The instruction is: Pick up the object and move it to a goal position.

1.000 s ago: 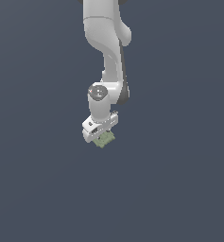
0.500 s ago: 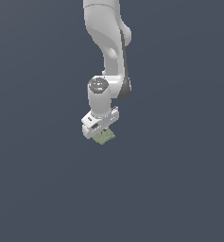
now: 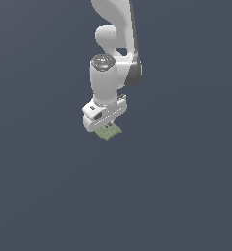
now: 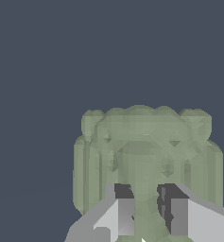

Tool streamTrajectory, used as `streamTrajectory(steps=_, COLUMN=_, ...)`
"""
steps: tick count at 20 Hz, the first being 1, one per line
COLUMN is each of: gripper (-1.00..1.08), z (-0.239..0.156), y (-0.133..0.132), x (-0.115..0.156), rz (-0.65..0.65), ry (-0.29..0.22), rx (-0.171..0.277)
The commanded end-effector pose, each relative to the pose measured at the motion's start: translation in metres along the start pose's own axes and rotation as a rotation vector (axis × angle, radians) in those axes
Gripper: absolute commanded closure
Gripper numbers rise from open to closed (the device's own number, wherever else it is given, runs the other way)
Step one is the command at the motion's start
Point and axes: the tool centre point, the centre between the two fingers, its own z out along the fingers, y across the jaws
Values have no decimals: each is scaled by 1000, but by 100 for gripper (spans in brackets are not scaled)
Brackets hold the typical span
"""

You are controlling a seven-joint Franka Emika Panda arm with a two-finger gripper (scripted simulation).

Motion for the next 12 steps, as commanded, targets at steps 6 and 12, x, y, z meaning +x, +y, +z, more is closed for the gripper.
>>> streamTrajectory(steps=6, gripper=108, z=-83, y=-7, x=7, rz=-1, ry=0, rx=2)
streamTrajectory(steps=12, gripper=108, z=-146, y=-11, x=13, rz=-1, ry=0, rx=3)
